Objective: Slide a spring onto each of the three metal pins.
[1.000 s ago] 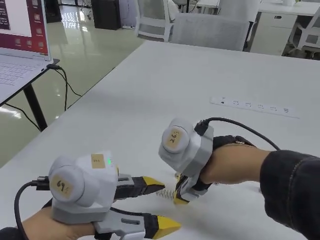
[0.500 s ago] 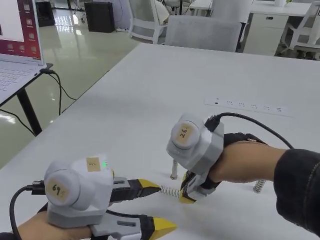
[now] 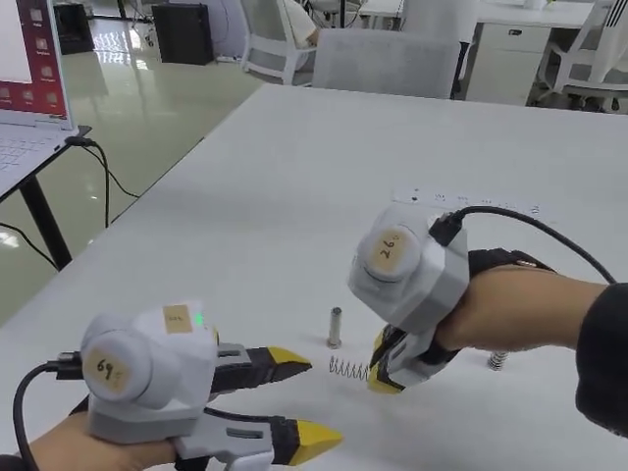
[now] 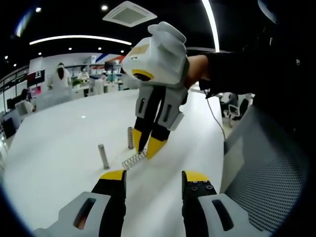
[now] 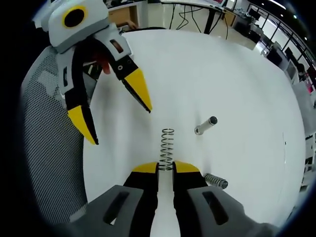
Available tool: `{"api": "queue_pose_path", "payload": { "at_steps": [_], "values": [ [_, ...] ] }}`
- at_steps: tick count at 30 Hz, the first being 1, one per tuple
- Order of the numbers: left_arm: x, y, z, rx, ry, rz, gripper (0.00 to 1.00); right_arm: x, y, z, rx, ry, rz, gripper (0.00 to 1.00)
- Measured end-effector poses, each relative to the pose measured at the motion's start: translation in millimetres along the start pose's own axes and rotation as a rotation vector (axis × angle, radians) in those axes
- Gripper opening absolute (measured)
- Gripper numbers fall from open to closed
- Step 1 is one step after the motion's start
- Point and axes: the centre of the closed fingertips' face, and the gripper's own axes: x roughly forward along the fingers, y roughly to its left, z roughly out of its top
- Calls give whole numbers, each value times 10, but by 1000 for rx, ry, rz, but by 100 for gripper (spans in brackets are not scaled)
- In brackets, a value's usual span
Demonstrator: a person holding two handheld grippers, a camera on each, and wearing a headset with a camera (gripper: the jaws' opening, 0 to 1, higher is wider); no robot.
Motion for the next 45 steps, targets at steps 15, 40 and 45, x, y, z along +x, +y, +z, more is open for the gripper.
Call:
{"api": "queue_pose_path", "payload": {
  "at_steps": [15,40,45],
  "values": [
    [30,-13,53,22,4,-22,39,-226,72,-126,2,-17,-16,7],
    [140,-80,296,97,13,-90,37,-479,193,-197,-19,-37,-30,7],
    [155,-91,354,107,9,-98,37,-528,207,-194,-27,-40,-32,7]
  ]
}}
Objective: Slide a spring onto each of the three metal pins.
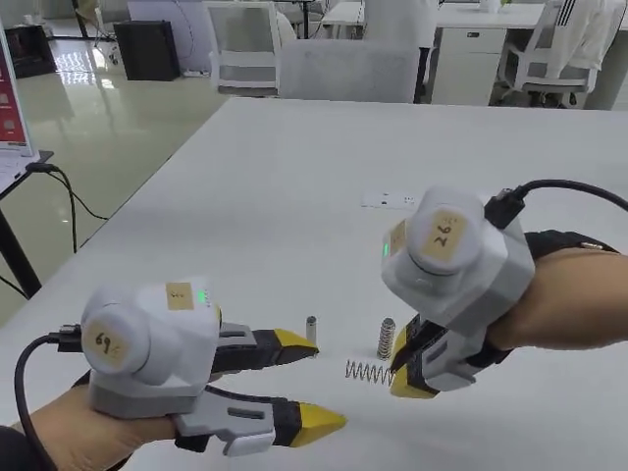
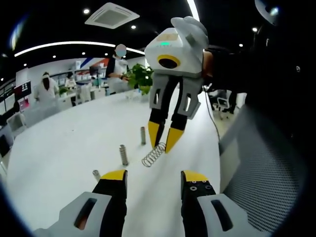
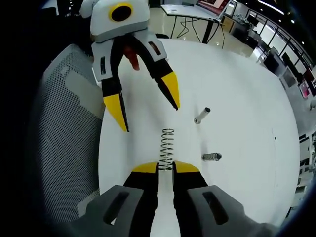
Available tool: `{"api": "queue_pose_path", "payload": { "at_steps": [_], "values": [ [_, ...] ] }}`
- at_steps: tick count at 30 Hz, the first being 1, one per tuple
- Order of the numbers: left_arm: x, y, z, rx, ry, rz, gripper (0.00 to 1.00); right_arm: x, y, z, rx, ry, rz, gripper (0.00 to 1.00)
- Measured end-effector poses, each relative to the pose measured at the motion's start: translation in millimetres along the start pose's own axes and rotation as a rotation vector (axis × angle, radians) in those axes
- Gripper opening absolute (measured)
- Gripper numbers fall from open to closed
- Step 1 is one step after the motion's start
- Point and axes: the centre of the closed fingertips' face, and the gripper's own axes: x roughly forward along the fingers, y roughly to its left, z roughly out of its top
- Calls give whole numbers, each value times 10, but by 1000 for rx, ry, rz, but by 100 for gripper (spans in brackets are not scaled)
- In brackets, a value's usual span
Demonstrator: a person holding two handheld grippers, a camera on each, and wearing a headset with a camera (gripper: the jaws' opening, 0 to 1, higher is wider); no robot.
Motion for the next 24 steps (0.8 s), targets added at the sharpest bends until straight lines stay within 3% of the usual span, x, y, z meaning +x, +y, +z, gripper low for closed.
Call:
{"api": "queue_pose_path", "payload": {
  "at_steps": [7,24],
  "values": [
    [36,-29,74,13,-10,-9,36,-78,17,33,-15,-6,-3,7],
    [66,-67,64,1,-24,-25,28,-36,116,71,-66,-4,34,8]
  ]
}}
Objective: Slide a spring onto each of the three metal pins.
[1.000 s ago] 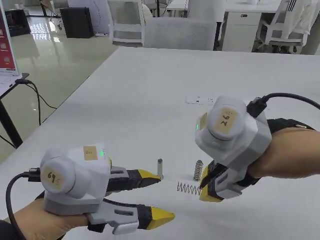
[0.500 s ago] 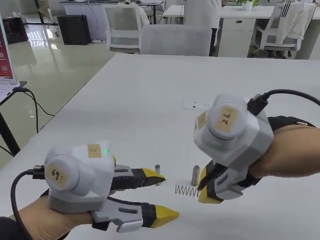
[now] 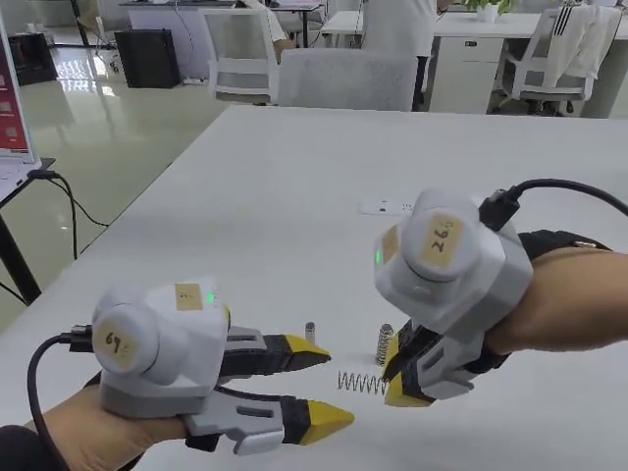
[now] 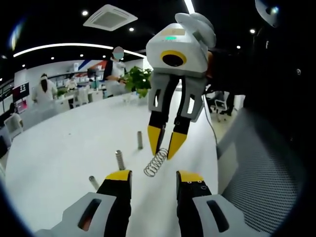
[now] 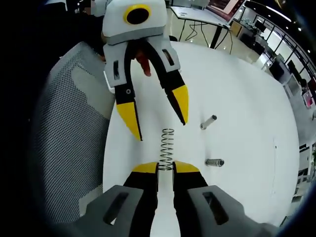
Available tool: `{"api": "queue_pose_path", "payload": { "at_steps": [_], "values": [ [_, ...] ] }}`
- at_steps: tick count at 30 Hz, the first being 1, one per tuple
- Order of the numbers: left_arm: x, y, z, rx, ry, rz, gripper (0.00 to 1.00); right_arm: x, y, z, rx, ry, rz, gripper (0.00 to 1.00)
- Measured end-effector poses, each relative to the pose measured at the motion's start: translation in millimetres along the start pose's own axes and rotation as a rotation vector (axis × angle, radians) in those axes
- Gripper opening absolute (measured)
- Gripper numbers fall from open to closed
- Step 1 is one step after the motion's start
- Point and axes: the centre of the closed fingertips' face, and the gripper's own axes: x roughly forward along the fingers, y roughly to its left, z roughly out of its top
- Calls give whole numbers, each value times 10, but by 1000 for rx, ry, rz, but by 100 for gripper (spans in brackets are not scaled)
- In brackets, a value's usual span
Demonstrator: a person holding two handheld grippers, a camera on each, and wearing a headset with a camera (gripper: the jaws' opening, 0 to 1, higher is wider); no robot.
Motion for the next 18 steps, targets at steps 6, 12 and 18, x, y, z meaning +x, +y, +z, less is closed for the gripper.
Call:
{"api": "queue_pose_path", "payload": {
  "at_steps": [6,12,18],
  "values": [
    [26,-24,-26,1,3,-16,25,25,36,8,-22,2,24,8],
    [43,-57,-36,-1,2,-32,21,38,58,45,-41,1,37,8],
    [49,-74,-42,2,3,-40,17,52,82,75,-56,-1,49,8]
  ]
}}
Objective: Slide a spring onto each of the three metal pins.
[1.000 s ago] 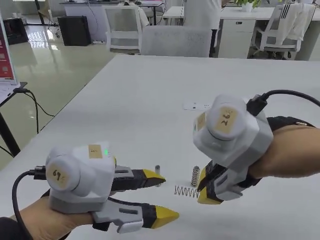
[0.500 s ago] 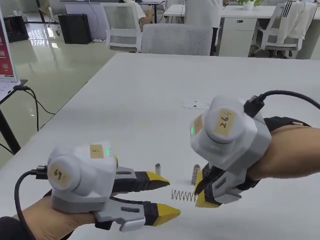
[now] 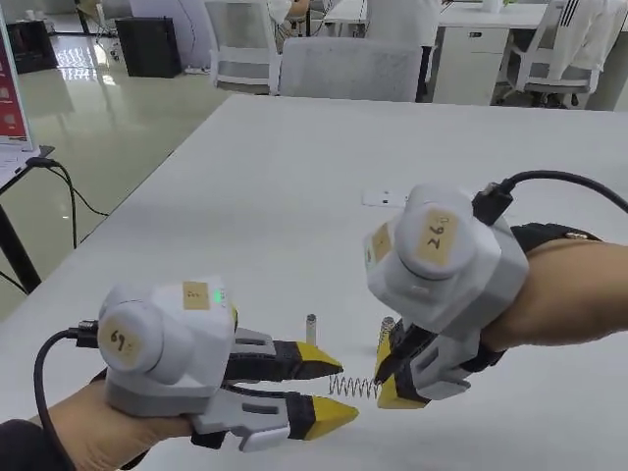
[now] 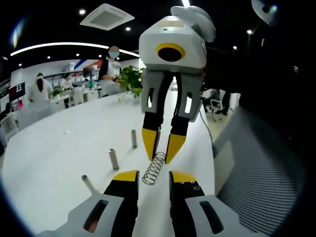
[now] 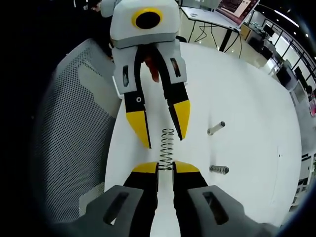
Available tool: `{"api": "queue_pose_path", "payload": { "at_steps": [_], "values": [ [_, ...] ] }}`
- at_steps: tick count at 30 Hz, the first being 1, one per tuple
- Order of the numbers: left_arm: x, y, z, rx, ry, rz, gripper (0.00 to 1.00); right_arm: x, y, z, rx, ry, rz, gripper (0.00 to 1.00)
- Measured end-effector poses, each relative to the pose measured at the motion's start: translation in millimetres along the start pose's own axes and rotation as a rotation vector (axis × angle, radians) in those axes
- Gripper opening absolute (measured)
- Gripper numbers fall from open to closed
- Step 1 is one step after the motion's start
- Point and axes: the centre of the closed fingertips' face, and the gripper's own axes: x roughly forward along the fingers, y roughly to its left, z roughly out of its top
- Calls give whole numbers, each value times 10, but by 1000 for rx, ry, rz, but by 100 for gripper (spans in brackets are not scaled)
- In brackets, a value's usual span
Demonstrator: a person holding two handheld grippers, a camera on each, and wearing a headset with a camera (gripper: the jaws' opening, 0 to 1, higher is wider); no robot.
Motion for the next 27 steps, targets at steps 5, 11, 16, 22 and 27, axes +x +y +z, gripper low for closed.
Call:
{"api": "queue_pose_path", "payload": {
  "at_steps": [5,11,16,22,27],
  "values": [
    [7,-21,-7,4,4,-12,14,7,17,16,-19,-4,7,8],
    [11,-37,-12,8,7,-20,10,1,31,5,-33,0,19,8],
    [9,-53,-32,14,17,-28,5,3,75,7,-54,1,38,8],
    [19,-93,-44,22,25,-46,4,0,102,-5,-64,5,50,7],
    [20,-101,-42,27,28,-51,4,-15,103,-5,-71,5,53,7]
  ]
}}
